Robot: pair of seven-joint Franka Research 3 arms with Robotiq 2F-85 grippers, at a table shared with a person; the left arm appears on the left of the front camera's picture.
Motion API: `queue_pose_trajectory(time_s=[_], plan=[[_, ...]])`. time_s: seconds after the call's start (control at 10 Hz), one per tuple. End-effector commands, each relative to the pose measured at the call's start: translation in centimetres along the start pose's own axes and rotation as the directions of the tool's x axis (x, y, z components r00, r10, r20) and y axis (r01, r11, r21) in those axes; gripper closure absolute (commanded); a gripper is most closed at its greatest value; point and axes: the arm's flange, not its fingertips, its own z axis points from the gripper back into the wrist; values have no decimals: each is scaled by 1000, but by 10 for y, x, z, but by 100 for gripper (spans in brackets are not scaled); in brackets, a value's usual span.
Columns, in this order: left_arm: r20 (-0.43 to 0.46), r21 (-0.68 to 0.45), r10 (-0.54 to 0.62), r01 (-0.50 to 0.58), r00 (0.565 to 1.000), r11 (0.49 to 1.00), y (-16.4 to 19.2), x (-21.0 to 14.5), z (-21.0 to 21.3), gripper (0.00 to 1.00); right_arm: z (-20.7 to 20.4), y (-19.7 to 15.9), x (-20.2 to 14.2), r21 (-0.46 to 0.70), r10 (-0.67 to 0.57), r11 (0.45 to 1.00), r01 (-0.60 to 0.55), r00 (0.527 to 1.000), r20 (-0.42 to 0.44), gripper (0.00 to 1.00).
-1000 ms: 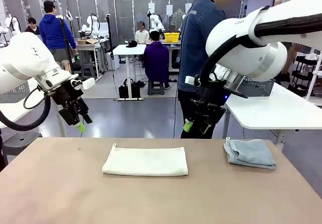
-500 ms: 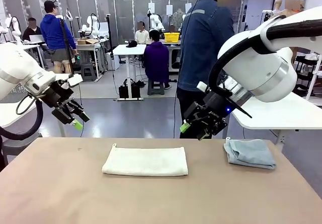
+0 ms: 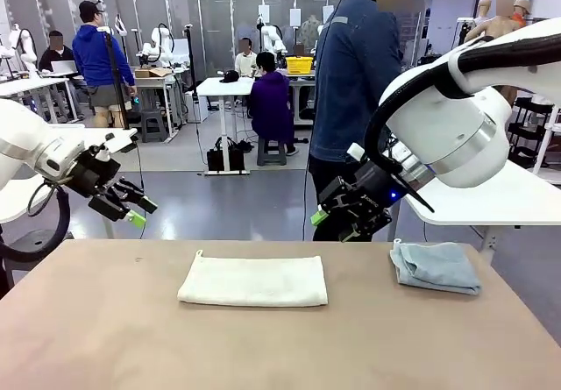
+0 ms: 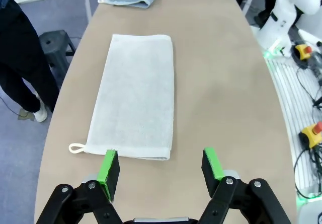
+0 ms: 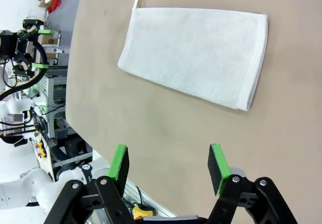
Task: Fold the towels and place them in the basket.
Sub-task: When a person lays out a Towel with hook on the table, fold it in half twice.
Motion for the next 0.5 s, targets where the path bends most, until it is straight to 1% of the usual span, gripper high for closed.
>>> queue_pose_trajectory(time_s=[0.0, 0.2, 0.4], plan=[[67, 3, -13, 13, 998, 1000, -5, -7, -1, 17, 2, 3, -2, -4, -1, 1000, 1, 1000, -10, 21], [89, 2, -7, 6, 996, 1000, -4, -11, -2, 17, 2, 3, -2, -4, -1, 1000, 1, 1000, -10, 21], [75, -5, 10, -9, 997, 1000, -2, -15, -2, 17, 2, 3, -2, -4, -1, 1000, 1, 1000, -10, 21]])
